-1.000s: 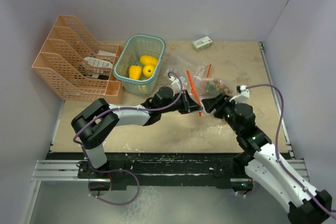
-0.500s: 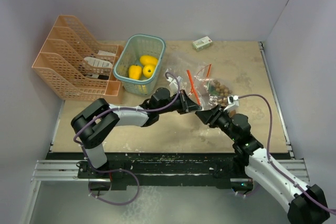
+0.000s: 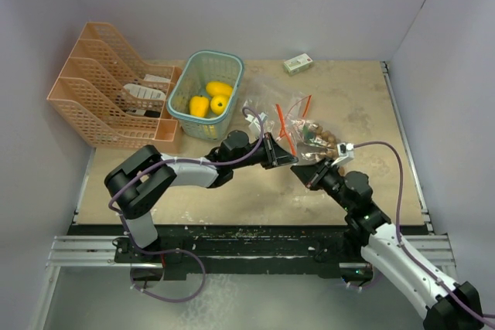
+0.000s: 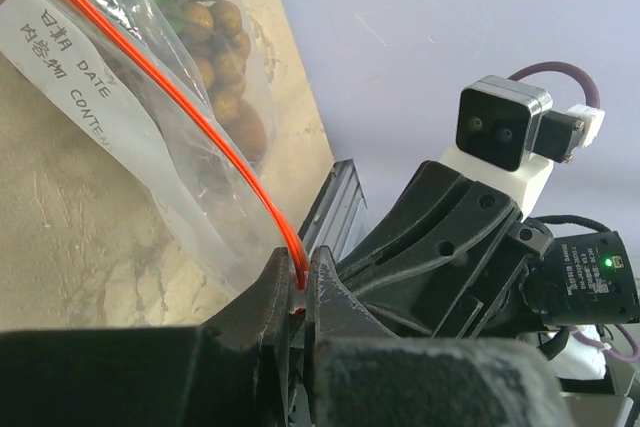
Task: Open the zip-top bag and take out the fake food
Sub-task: Unzip the zipper food storage bag at the center of the board.
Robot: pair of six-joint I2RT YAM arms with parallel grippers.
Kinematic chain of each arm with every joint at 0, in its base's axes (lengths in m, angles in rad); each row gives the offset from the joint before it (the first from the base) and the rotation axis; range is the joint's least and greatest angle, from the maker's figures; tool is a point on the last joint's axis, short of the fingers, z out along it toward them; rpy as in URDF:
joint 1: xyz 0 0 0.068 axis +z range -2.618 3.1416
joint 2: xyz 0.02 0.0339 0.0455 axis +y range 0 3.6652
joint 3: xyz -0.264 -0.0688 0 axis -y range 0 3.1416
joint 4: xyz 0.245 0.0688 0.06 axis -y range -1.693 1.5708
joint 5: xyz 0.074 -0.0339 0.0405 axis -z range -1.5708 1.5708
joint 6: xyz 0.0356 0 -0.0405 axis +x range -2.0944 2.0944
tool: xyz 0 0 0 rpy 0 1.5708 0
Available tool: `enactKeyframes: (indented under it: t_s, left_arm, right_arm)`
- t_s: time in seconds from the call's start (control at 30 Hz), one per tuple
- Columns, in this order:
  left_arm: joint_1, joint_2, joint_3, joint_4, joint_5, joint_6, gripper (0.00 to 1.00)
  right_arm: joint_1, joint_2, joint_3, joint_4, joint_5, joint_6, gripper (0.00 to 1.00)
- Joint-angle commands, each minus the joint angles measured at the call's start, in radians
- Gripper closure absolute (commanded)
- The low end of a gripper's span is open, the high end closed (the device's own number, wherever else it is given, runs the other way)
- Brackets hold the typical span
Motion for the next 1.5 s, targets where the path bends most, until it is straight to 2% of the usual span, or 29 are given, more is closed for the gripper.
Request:
enactKeyframes:
  t_s: [0.0,0.33,0.7,0.8,1.0,1.2,1.27,1.47]
  left_arm:
    - [0.014,-0.016,0.006,0.055,0.002,-0.004,1.0]
    - [0.075,-0.007,0.056,0.021,0.032,0.007,1.0]
    - [0.196,0.017,0.087,-0.036,0.077,0.015,0.99]
    - [0.226,0.031,0.104,-0.05,0.088,0.016,0.99]
    - [0.291,0.066,0.138,-0.076,0.103,0.017,0.99]
    - [0.379,0.086,0.145,-0.082,0.126,0.01,0.99]
    - [0.398,0.085,0.144,-0.087,0.132,0.009,0.99]
    - [0.42,0.075,0.136,-0.09,0.146,0.007,0.99]
  right_arm:
    - [0.004,-0.037,0.034,-0.034,0.003,-0.034,1.0]
    - [0.004,-0.102,0.024,-0.124,-0.015,-0.052,1.0]
    - [0.004,-0.16,0.039,-0.169,-0.019,-0.057,1.0]
    - [0.004,-0.182,0.045,-0.179,-0.062,-0.042,1.0]
    - [0.004,-0.331,0.081,-0.354,-0.063,-0.044,1.0]
    - [0.004,-0.488,0.191,-0.612,-0.03,-0.079,1.0]
    - [0.004,-0.496,0.244,-0.684,0.009,-0.104,1.0]
    - [0.004,-0.501,0.288,-0.696,0.025,-0.109,1.0]
